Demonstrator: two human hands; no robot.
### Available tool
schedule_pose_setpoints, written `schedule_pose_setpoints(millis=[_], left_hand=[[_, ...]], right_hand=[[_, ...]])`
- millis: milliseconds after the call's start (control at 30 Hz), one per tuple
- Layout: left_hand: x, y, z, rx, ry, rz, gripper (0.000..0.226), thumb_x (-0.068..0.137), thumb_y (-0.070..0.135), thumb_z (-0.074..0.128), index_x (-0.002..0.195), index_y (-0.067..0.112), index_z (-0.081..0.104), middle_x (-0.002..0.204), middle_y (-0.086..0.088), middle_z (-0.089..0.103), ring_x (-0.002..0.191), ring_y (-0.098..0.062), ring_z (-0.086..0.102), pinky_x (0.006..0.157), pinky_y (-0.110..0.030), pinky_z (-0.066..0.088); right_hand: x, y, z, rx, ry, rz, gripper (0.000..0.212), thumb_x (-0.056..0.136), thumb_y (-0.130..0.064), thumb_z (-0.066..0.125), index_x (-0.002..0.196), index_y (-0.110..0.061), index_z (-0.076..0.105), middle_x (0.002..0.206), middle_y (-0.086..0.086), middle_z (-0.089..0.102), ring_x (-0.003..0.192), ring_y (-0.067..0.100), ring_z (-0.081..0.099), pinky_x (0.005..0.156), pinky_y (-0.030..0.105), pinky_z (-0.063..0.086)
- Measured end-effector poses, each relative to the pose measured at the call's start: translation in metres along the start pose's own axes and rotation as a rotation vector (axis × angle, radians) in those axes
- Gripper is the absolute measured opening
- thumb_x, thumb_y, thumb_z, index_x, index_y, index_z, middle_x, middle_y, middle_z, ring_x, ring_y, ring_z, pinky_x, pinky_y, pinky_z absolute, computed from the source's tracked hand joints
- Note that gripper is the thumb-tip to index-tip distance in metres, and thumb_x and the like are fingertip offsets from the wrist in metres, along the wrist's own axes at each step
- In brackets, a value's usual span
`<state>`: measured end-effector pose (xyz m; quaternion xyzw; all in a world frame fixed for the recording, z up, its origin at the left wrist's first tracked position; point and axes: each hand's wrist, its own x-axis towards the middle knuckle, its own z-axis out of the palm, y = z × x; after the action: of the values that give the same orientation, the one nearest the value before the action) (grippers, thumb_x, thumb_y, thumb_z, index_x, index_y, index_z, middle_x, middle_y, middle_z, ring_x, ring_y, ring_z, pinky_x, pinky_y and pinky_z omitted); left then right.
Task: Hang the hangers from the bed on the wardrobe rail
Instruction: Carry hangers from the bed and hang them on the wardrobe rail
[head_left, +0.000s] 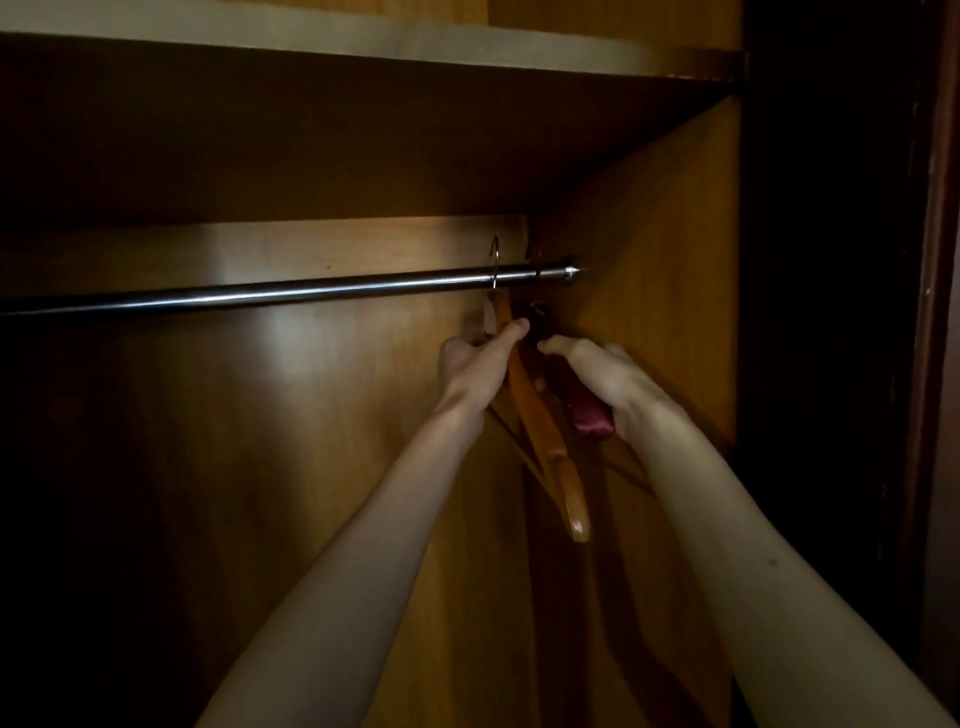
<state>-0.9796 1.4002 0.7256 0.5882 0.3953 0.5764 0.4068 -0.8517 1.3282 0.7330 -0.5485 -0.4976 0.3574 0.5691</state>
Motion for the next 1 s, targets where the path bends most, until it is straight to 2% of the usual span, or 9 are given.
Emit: schedule_pose_setpoints(millis=[133,233,300,533,633,733,833,900,1000], left_hand=[[0.009,-0.001,0.015,0.022,-0.044,-0.013,0.039,0.081,0.05,0.077,0.092,0.013,0.078,0.08,-0.007,0.078,0.079,-0.025,0.076,0.079,-0.036,0.062],[0.006,-0.003,0.024,0.0,-0.053,-0.054,0.038,0.084,0.047,0.076,0.099,0.012,0.076,0.085,-0.003,0.075,0.076,-0.016,0.071,0.061,-0.024,0.053],[0.004,-0.01,0.027,-0.002,-0.068,-0.075,0.037,0.083,0.05,0.076,0.096,0.015,0.075,0.085,-0.001,0.075,0.076,-0.014,0.07,0.059,-0.023,0.05],[-0.005,-0.024,0.027,-0.007,-0.046,-0.043,0.033,0.084,0.052,0.074,0.087,0.019,0.072,0.076,-0.001,0.073,0.071,-0.016,0.07,0.058,-0.023,0.05],[-0.021,-0.03,0.023,-0.008,-0.075,-0.018,0.029,0.09,0.05,0.069,0.087,0.021,0.068,0.062,0.007,0.061,0.053,-0.007,0.057,0.048,-0.017,0.045],[-0.041,-0.049,0.017,-0.071,-0.058,-0.02,0.026,0.094,0.049,0.065,0.09,0.023,0.066,0.066,0.006,0.059,0.049,-0.006,0.049,0.042,-0.016,0.04],[-0.067,-0.086,0.014,-0.158,0.03,-0.023,0.028,0.1,0.041,0.058,0.098,0.016,0.068,0.067,0.003,0.055,0.048,-0.007,0.046,0.038,-0.017,0.035],[-0.088,-0.122,0.015,-0.193,0.068,-0.003,0.024,0.104,0.032,0.054,0.102,0.013,0.068,0.066,0.002,0.052,0.048,-0.009,0.046,0.039,-0.02,0.035],[-0.132,-0.186,0.024,-0.082,-0.029,-0.026,0.019,0.103,0.026,0.053,0.091,0.028,0.067,0.066,0.009,0.055,0.057,-0.011,0.05,0.051,-0.029,0.04]], right_hand=[[0.007,-0.003,-0.004,0.023,0.035,0.025,0.041,0.089,-0.04,0.069,0.119,-0.012,0.063,0.073,0.006,0.076,0.071,0.023,0.072,0.063,0.032,0.061],[0.006,0.002,-0.007,0.011,0.043,0.051,0.052,0.086,-0.042,0.071,0.127,-0.012,0.059,0.099,0.011,0.072,0.084,0.028,0.07,0.062,0.032,0.057],[0.004,0.007,-0.009,0.005,0.048,0.066,0.057,0.085,-0.044,0.071,0.13,-0.012,0.056,0.105,0.013,0.071,0.09,0.03,0.07,0.068,0.036,0.059],[-0.013,0.023,-0.013,-0.085,0.057,-0.047,0.017,0.094,-0.038,0.064,0.087,-0.022,0.062,0.081,-0.002,0.067,0.074,0.014,0.063,0.062,0.027,0.049],[-0.023,0.043,-0.016,-0.168,0.079,-0.102,0.018,0.094,-0.035,0.063,0.101,-0.019,0.067,0.083,0.001,0.072,0.071,0.014,0.067,0.062,0.027,0.051],[-0.039,0.07,-0.022,-0.201,0.12,-0.144,0.02,0.093,-0.032,0.064,0.111,-0.022,0.062,0.088,0.001,0.074,0.078,0.018,0.072,0.068,0.032,0.057],[-0.06,0.104,-0.028,-0.215,0.109,-0.152,0.029,0.096,-0.025,0.061,0.125,-0.023,0.059,0.098,-0.005,0.071,0.083,0.012,0.071,0.07,0.026,0.056],[-0.073,0.131,-0.03,-0.254,0.102,-0.122,0.035,0.097,-0.027,0.062,0.131,-0.025,0.056,0.104,-0.006,0.069,0.081,0.01,0.069,0.062,0.02,0.051],[-0.099,0.18,-0.028,-0.311,0.094,-0.061,0.032,0.095,-0.032,0.065,0.127,-0.028,0.062,0.11,-0.008,0.068,0.077,0.008,0.069,0.057,0.014,0.046]])
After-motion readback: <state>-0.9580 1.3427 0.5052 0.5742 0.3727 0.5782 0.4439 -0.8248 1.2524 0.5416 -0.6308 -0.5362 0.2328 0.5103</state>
